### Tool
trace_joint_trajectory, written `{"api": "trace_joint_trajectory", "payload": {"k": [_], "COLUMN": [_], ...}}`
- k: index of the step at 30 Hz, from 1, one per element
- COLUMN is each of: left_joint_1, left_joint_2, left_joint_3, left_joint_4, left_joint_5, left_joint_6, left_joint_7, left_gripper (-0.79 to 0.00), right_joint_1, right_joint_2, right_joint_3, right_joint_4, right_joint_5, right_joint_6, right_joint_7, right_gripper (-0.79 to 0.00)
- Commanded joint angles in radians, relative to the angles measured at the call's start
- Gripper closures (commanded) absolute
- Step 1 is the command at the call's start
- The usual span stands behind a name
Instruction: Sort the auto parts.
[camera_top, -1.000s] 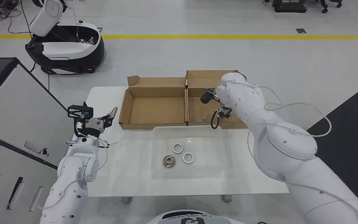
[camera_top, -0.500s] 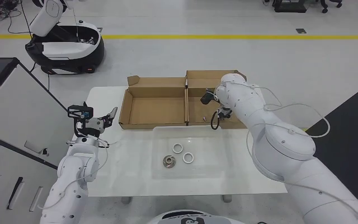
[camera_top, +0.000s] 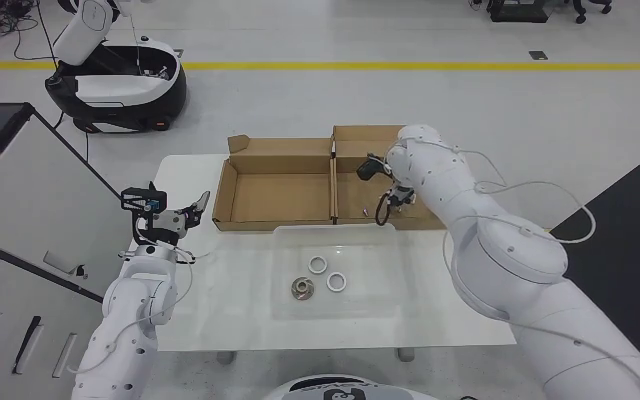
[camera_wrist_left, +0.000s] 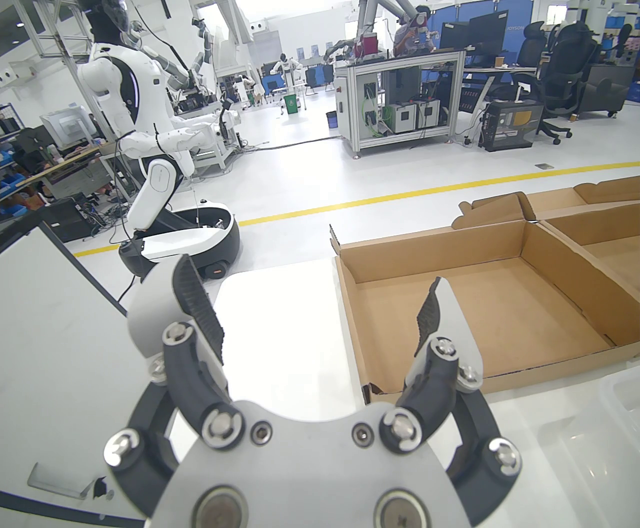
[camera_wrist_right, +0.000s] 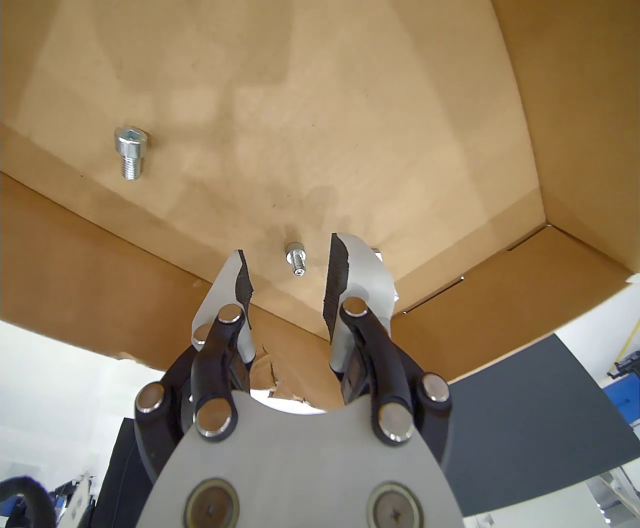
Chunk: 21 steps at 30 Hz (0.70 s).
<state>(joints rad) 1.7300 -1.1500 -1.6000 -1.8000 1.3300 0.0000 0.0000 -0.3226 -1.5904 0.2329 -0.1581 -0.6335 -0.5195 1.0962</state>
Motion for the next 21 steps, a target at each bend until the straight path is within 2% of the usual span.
{"api": "trace_joint_trajectory", "payload": {"k": [1, 3, 5, 6, 8, 9, 18, 21], "left_joint_1": [0.0, 0.0, 0.0, 0.0, 0.0, 0.0, 0.0, 0.0], "left_joint_2": [0.0, 0.0, 0.0, 0.0, 0.0, 0.0, 0.0, 0.0], "left_joint_3": [0.0, 0.0, 0.0, 0.0, 0.0, 0.0, 0.0, 0.0], "left_joint_4": [0.0, 0.0, 0.0, 0.0, 0.0, 0.0, 0.0, 0.0], "left_joint_5": [0.0, 0.0, 0.0, 0.0, 0.0, 0.0, 0.0, 0.0], "left_joint_6": [0.0, 0.0, 0.0, 0.0, 0.0, 0.0, 0.0, 0.0], "left_joint_7": [0.0, 0.0, 0.0, 0.0, 0.0, 0.0, 0.0, 0.0], "left_gripper": [-0.785, -0.785, -0.785, -0.785, -0.785, -0.785, -0.785, -0.785], "right_joint_1": [0.011, 0.026, 0.042, 0.05, 0.067, 0.075, 0.123, 0.129], "right_joint_2": [0.001, 0.004, 0.008, 0.01, 0.015, 0.018, 0.054, 0.07], "right_joint_3": [0.006, 0.017, 0.03, 0.038, 0.049, 0.054, 0.101, 0.111], "right_joint_4": [-0.002, -0.002, -0.006, -0.004, -0.008, -0.009, -0.004, -0.006], "right_joint_5": [0.004, 0.02, 0.038, 0.049, 0.064, 0.069, 0.128, 0.14], "right_joint_6": [-0.012, -0.034, -0.073, -0.093, -0.134, -0.154, -0.358, -0.423], "right_joint_7": [-0.008, -0.022, -0.04, -0.048, -0.061, -0.07, -0.153, -0.218], "right_gripper": [-0.351, -0.379, -0.44, -0.576, -0.757, -0.785, -0.785, -0.785]}}
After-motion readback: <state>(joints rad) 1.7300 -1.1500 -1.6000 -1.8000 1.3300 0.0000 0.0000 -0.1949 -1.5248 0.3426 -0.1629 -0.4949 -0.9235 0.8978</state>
